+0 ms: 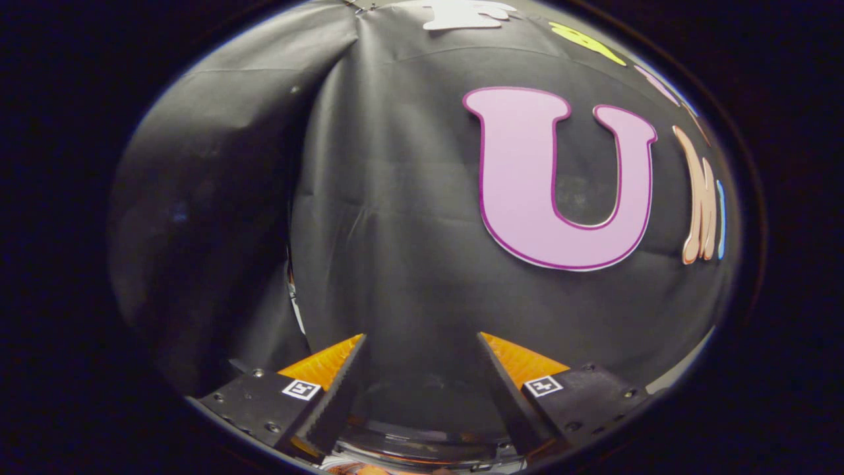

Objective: Put the clothes into the washing machine and then close the washing machine lid.

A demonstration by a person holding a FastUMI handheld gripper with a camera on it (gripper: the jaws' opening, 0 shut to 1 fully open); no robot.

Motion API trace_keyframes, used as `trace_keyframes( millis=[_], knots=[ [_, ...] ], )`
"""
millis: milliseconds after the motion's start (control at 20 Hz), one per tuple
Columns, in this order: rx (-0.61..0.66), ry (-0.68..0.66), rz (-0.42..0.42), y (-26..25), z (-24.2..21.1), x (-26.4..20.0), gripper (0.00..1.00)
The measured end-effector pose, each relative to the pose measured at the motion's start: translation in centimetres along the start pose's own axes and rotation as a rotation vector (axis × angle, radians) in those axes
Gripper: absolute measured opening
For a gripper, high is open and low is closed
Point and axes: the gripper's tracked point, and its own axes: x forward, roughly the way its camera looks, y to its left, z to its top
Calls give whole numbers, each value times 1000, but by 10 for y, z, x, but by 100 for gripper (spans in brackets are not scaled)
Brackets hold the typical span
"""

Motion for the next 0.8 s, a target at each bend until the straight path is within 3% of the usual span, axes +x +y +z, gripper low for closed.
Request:
trace_keyframes(
  millis=[300, 500, 800],
  knots=[
    [-29, 104, -29, -2, -32, 15, 96],
    [109, 242, 13, 8, -69, 17, 95],
    [118, 212, 11, 3, -61, 13, 100]
  ],
)
